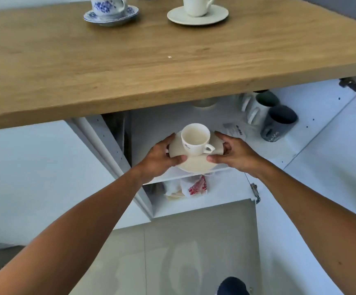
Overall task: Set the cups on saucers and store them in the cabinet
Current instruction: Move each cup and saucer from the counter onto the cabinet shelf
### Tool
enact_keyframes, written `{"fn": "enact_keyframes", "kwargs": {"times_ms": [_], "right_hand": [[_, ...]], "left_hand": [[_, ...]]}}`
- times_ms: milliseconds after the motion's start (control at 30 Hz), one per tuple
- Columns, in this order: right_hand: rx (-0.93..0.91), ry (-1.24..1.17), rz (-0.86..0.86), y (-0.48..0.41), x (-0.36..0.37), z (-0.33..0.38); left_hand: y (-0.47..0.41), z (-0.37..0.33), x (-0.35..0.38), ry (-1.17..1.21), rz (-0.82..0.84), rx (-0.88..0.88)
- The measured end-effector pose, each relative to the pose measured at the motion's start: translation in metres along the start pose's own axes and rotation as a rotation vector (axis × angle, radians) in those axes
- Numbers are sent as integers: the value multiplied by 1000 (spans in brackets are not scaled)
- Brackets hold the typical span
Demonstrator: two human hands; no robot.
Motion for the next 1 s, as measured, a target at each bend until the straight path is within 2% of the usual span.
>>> {"fn": "enact_keyframes", "kwargs": {"times_ms": [133,333,800,1000], "right_hand": [[-72,50,39,-44,5,-16],[-127,110,35,-98,5,-26],[-139,30,-8,-170,1,-13],[-142,22,-79,-204,-4,-5]], "left_hand": [[-34,36,3,47,-42,25],[-76,62,-3,65,-22,18],[-142,74,-39,-11,-175,2],[-167,82,-55,-8,-213,-30]]}}
Point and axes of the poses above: each hand's wrist, its own y-axis away from the middle knuckle, its own x-axis out of the palm, z = x × y, the point moved 9 cm from there along -y, towards the middle knuckle, and after that the axes turned 6 degrees about x, right-handed, at the moved point
